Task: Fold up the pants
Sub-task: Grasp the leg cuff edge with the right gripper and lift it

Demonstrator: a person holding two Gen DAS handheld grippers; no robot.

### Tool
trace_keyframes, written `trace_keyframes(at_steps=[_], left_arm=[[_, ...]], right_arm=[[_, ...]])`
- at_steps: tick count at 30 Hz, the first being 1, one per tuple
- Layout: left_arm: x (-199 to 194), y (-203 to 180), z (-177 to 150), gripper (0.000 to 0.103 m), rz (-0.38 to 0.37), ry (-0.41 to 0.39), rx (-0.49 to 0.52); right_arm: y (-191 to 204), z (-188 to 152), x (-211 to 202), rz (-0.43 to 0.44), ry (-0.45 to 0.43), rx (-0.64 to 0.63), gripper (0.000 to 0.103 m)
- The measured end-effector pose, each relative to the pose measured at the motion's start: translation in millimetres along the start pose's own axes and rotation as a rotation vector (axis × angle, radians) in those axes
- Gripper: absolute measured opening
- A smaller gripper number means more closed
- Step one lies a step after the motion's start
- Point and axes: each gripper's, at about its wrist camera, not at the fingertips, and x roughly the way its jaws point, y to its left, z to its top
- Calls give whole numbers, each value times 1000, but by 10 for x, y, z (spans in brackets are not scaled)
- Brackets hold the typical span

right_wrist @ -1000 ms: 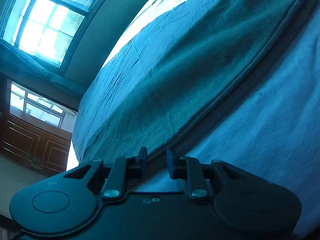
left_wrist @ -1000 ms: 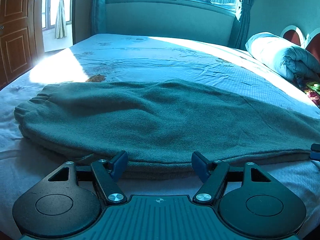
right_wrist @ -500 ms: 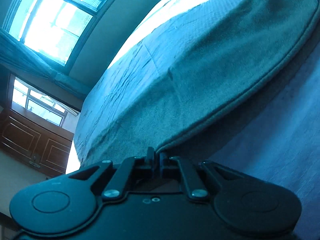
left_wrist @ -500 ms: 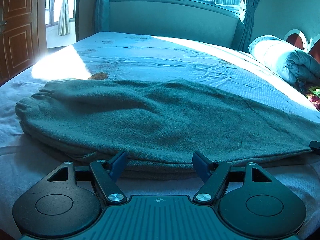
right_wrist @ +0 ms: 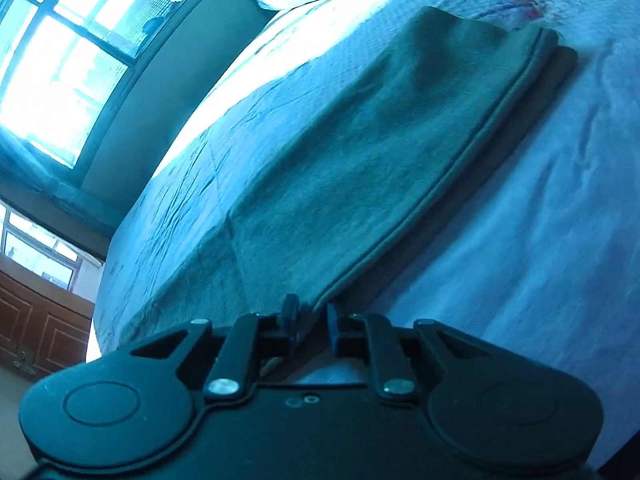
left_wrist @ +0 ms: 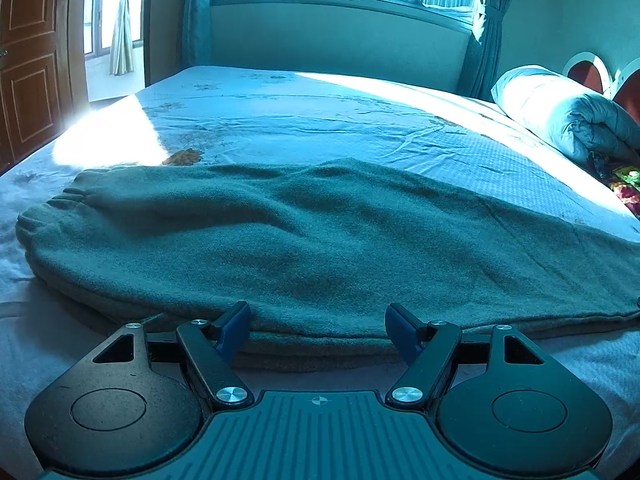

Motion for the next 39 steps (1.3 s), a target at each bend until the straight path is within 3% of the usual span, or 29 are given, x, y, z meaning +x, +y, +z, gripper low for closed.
trace_keyframes(at_steps=[4, 7, 9, 13, 14, 15, 17, 23, 32, 33, 36, 39], left_arm=[[40, -154, 18, 73, -22, 10, 29], [90, -215, 20, 73, -26, 28, 41], [101, -236, 15, 73, -25, 30, 45], [121, -257, 1, 74, -23, 39, 50], [118, -254, 2, 74, -25, 39, 53], [113, -250, 1, 74, -26, 40, 56], [121, -230, -2, 74, -31, 42, 62], [148, -269, -6, 74, -19, 45, 67], [155, -287, -5, 75, -11, 51, 78], [157, -292, -5, 75, -10, 52, 80], [158, -303, -8, 75, -8, 54, 84], [158, -302, -13, 75, -8, 53, 85]], right_arm=[[-273, 221, -154, -55, -94, 58, 0], [-170, 231, -221, -56, -98, -54, 0], [-20, 144, -306, -36, -152, -133, 0], [-306, 204, -234, -81, -150, 7, 1], [-407, 227, -278, -71, -199, 62, 3], [-472, 256, -351, -87, -241, 85, 12], [-626, 405, -435, -100, -289, 147, 14], [-964, 637, -488, -48, -296, 238, 14], [-943, 696, -405, -11, -311, 241, 14], [-945, 717, -378, -13, -310, 225, 8], [-863, 747, -409, -9, -307, 146, 0], [-764, 739, -486, -4, -311, 96, 0]])
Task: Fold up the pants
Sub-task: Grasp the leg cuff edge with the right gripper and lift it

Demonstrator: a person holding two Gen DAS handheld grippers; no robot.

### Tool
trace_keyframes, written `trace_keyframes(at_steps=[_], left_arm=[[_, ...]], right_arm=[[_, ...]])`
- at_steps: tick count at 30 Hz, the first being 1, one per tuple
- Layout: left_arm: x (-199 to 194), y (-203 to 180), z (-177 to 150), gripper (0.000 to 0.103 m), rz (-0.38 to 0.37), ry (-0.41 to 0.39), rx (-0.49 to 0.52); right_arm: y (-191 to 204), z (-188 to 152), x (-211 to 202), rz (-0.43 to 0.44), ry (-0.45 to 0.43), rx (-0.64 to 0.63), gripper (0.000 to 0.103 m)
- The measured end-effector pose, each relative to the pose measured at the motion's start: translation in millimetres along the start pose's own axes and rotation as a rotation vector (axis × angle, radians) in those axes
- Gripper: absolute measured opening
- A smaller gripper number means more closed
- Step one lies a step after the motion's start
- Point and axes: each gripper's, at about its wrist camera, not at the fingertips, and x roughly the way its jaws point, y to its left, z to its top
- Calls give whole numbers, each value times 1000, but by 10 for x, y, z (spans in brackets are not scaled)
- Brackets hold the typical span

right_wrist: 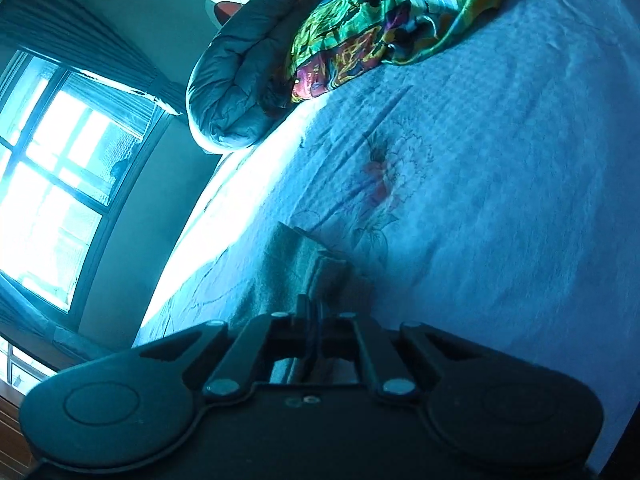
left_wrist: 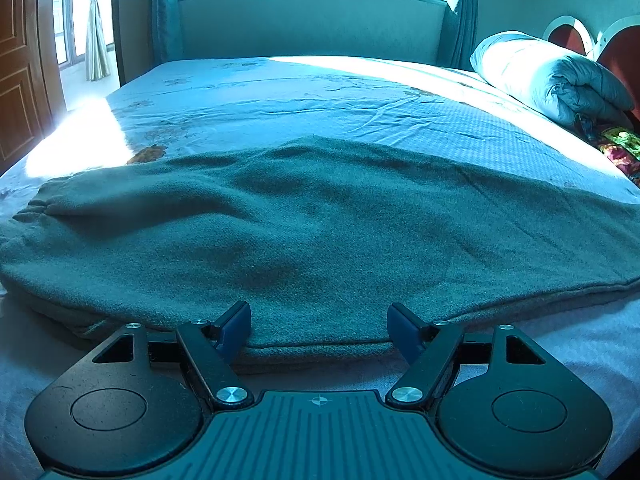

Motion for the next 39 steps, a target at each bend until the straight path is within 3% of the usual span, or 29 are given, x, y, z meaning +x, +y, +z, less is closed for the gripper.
trace_keyframes(at_steps=[8, 10, 11, 15, 19, 23, 28, 33, 36, 37, 39], left_arm=[[-1, 0, -1, 75, -7, 0, -4], [3, -2, -3, 75, -7, 0, -3], [3, -7, -4, 75, -6, 0, -1], [9, -10, -4, 75, -6, 1, 1], [15, -15, -10, 75, -6, 1, 1], [16, -28, -13, 75, -2, 2, 3], [20, -18, -6, 75, -5, 5, 4], [27, -25, -12, 76, -3, 5, 8], [30, -27, -12, 76, -2, 6, 8], [29, -25, -10, 76, -4, 7, 9], [24, -12, -8, 76, -12, 8, 9]], right_arm=[[-212, -43, 22, -16, 29, 117, 0], [-252, -60, 20, -24, 28, 139, 16], [-289, -65, 34, -5, 26, 157, 17], [-331, -63, -10, -33, -21, 198, 11], [-283, -70, -11, 25, -2, 190, 10], [-235, -27, 134, 25, 12, 185, 13], [-163, 32, 285, -5, 38, 156, 1], [49, 26, 94, 78, 8, 80, 0], [-214, 40, 239, -34, 77, 180, 1], [-319, 28, 242, -10, 91, 238, 0], [-345, 15, 114, 1, 53, 238, 5]])
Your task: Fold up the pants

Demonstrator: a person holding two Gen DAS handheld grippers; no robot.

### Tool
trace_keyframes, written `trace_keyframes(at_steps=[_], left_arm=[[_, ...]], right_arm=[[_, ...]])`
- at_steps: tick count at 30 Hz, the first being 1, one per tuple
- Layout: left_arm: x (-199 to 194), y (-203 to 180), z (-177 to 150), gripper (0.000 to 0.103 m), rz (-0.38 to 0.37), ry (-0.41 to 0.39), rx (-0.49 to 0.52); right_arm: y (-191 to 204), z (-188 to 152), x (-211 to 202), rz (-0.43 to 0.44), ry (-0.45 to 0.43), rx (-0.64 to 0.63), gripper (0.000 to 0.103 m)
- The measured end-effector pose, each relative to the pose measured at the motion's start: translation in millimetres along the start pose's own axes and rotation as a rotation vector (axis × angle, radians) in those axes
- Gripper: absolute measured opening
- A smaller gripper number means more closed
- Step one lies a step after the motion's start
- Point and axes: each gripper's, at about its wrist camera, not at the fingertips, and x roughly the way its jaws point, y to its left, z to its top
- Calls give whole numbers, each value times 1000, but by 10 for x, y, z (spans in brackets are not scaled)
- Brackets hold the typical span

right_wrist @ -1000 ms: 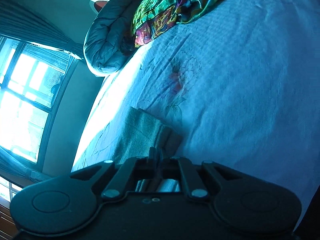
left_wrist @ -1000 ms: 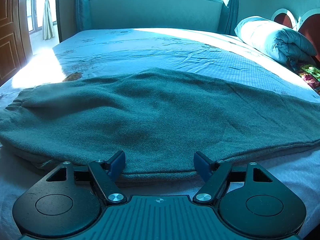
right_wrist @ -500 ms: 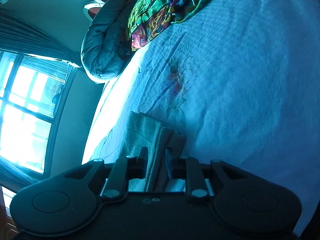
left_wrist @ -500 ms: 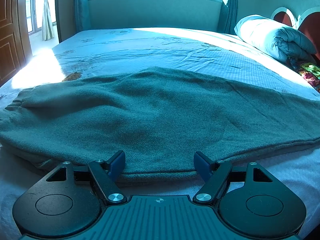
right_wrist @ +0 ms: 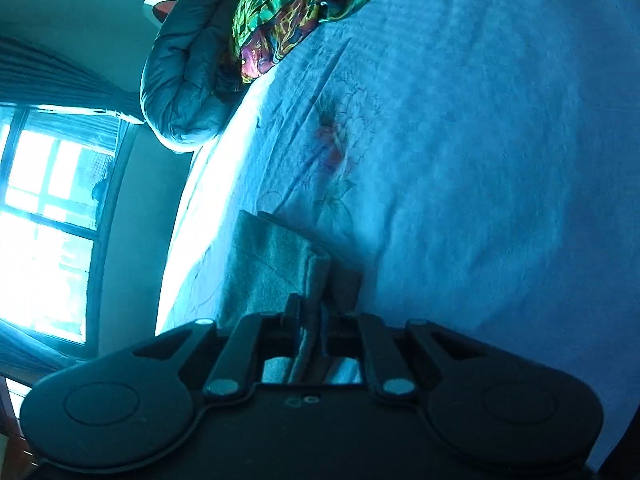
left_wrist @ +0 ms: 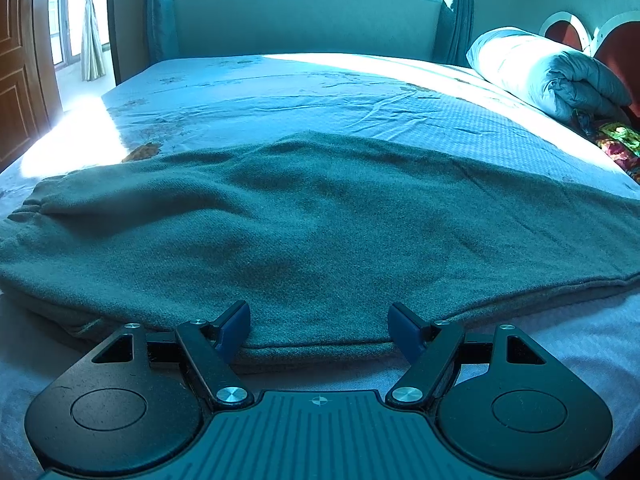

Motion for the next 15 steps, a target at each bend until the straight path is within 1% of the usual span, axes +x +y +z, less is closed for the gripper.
trace_keyframes(at_steps=[1, 2, 4, 5, 7, 8, 9, 10, 11, 12, 13, 14, 15], left_arm=[[1, 8, 0, 76, -3, 0, -1], [2, 11, -2, 76, -3, 0, -2], [7, -3, -6, 76, 3, -2, 0], [10, -10, -6, 76, 6, -3, 0], [-1, -8, -1, 76, 9, -9, -9], [-20, 9, 4, 76, 18, -23, -24], [-37, 28, 4, 76, 36, -37, -37], [-41, 54, 6, 76, 60, -47, -46], [-26, 74, 7, 76, 84, -45, -49], [39, 99, 6, 76, 107, -15, -40], [98, 113, -2, 77, 101, 3, -30], [133, 118, -8, 79, 98, 7, -24], [162, 119, -4, 81, 99, 9, -16]], right_arm=[[12, -11, -54, -10, -19, -15, 6], [15, -26, -103, -19, -26, -20, 16], [6, -47, -114, -12, -23, -26, 19], [3, -51, -85, -4, -17, -31, 22], [11, -53, 19, -11, 0, -32, 24], [32, -48, 84, -21, 4, -46, 27], [63, -46, 135, -34, 3, -66, 26], [132, -48, 183, -65, 2, -98, 21], [223, -49, 220, -88, 13, -150, 9], [349, -51, 210, -81, 8, -205, 7], [476, -55, 159, -41, -5, -260, 7], [671, -80, 38, 4, -37, -356, 6], [809, -103, -91, 38, -65, -422, 6]])
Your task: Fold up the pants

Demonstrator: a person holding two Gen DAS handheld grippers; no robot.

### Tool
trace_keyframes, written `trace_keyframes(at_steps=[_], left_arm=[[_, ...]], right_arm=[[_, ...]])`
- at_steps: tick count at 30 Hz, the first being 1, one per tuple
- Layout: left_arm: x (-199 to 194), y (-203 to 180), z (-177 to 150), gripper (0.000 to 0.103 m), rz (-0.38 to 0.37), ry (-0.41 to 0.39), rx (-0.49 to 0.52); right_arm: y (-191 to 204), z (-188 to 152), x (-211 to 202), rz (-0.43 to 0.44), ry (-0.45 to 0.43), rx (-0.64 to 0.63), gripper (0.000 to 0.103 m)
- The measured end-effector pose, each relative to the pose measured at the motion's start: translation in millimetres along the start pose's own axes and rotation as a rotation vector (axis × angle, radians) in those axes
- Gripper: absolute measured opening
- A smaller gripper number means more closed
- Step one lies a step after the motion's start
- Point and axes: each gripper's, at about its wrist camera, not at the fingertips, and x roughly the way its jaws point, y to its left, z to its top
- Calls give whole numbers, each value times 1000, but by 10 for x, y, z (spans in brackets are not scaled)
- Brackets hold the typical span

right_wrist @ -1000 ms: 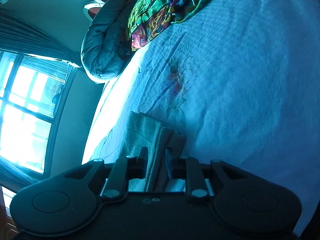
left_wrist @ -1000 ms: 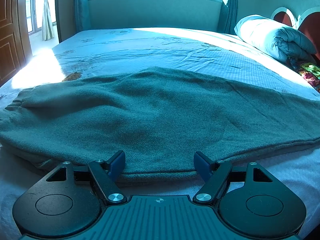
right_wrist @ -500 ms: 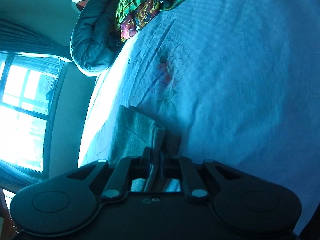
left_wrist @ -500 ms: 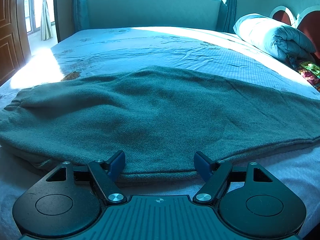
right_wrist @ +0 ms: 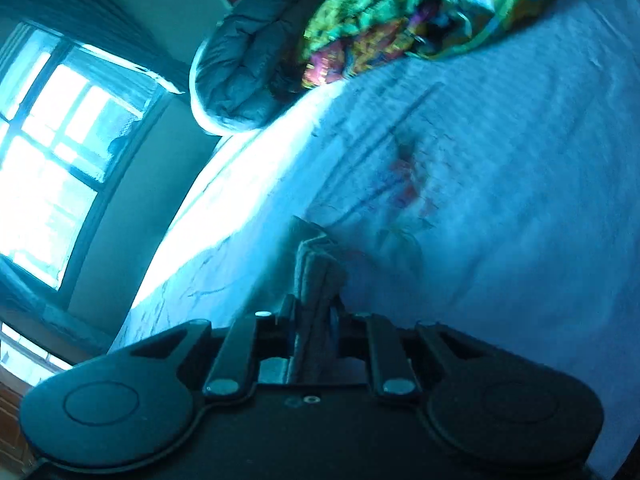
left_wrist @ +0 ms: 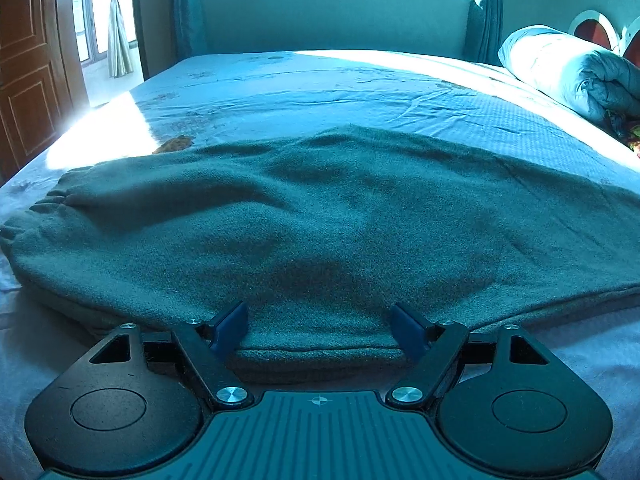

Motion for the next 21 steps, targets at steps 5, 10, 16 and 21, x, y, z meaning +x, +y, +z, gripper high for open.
trace_keyframes(at_steps=[5, 10, 16, 21], left_arm=[[26, 1, 10, 83, -4, 3, -9], [-21, 66, -40, 83, -45, -24, 0], [-285, 201, -64, 83, 18, -219, 65], [-27, 610, 4, 83, 148, -91, 34]], right_arm=[[-335, -33, -130, -36, -2, -36, 6], [-686, -233, 58, -73, 66, 45, 10], [-389, -156, -339, -118, -65, -19, 13], [431, -414, -46, 69, 108, -238, 16]])
